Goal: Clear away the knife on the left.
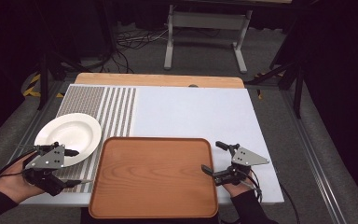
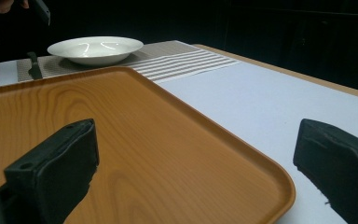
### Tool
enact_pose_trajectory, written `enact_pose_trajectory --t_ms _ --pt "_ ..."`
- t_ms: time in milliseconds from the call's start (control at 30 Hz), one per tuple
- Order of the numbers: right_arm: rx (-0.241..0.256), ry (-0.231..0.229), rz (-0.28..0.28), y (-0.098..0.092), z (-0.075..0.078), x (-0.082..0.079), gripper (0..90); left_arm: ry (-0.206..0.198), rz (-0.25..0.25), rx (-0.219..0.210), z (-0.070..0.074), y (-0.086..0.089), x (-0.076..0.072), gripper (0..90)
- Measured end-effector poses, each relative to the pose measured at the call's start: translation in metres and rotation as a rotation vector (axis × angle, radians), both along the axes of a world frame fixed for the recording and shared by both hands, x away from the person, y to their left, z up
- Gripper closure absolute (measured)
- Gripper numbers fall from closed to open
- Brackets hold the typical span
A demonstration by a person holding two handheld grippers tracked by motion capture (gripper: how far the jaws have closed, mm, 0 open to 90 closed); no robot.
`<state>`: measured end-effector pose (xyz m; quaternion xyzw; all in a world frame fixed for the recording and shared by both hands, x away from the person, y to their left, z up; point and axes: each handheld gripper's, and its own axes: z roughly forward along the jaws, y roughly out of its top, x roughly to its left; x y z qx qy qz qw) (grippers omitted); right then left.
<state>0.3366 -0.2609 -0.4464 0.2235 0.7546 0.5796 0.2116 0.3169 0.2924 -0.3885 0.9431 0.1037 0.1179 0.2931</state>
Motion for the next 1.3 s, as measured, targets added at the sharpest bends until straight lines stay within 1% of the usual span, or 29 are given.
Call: enact_pose_trajectory --t_ms 133,167,233,333,367,400,433,467,533,567,600,667,733,833,867,933,1000,1100,1133,1200,1300 --pt "0.002 0.001 0.001 0.000 0.000 0.000 0.7 0.015 -0.007 0.040 -0.002 0.003 0.000 14.5" --pt "0.002 0.001 0.001 0.000 0.000 0.000 0.7 0.015 -0.007 0.040 -0.002 0.003 0.000 14.9" --pt "0.001 0.002 0.001 0.000 0.000 0.000 0.7 0.016 -0.009 0.072 -0.003 0.004 0.000 15.3" --pt "0.002 0.001 0.001 0.000 0.000 0.000 0.7 0.022 -0.011 0.102 -0.004 0.007 0.000 16.5" --pt "0.002 0.000 0.002 0.000 0.000 0.000 0.7 0.022 -0.011 0.102 -0.004 0.007 0.000 17.0" --pt "0.003 0.001 0.003 0.000 0.000 0.000 0.7 0.025 -0.012 0.115 -0.005 0.008 0.000 17.6" --pt "0.003 0.001 0.003 0.000 0.000 0.000 0.7 0.031 -0.018 0.138 -0.006 0.010 0.001 18.0" --pt "0.003 0.001 0.003 0.000 0.000 0.000 0.7 0.034 -0.011 0.150 -0.006 0.011 0.001 18.4" --pt "0.002 0.001 0.003 0.000 0.000 0.000 0.7 0.046 -0.020 0.170 -0.008 0.013 0.002 19.4" --pt "0.002 0.001 0.003 0.000 0.000 0.000 0.7 0.048 -0.017 0.179 -0.009 0.014 0.002 20.0" --pt "0.003 0.001 0.004 0.000 0.000 0.000 0.7 0.059 -0.015 0.197 -0.010 0.016 0.002 20.5" --pt "0.002 0.002 0.004 0.000 0.000 0.000 0.7 0.060 -0.026 0.213 -0.011 0.017 0.003 21.9" --pt "0.001 0.002 0.005 0.000 0.000 0.000 0.7 0.067 -0.025 0.237 -0.013 0.019 0.004 23.4" --pt "0.001 0.003 0.005 0.000 0.000 0.000 0.7 0.079 -0.040 0.263 -0.015 0.023 0.005 26.2" --pt "0.002 0.003 0.005 0.000 0.000 0.000 0.7 0.086 -0.033 0.276 -0.015 0.024 0.004 27.0" --pt "0.005 0.004 0.005 0.000 0.000 0.000 0.7 0.086 -0.040 0.282 -0.016 0.025 0.006 27.8" --pt "0.004 0.004 0.005 0.000 0.000 0.000 0.7 0.105 -0.039 0.312 -0.018 0.029 0.007 28.2" --pt "0.004 0.005 0.007 0.000 0.000 0.000 0.7 0.132 -0.063 0.319 -0.019 0.032 0.009 32.2" --pt "0.005 0.006 0.007 0.000 0.000 0.000 0.7 0.146 -0.053 0.329 -0.020 0.034 0.010 32.3" --pt "0.007 0.007 0.008 0.000 0.000 0.000 0.7 0.160 -0.055 0.339 -0.022 0.036 0.012 33.3" --pt "0.007 0.008 0.009 0.000 0.000 0.000 0.7 0.171 -0.054 0.363 -0.025 0.039 0.014 34.7"
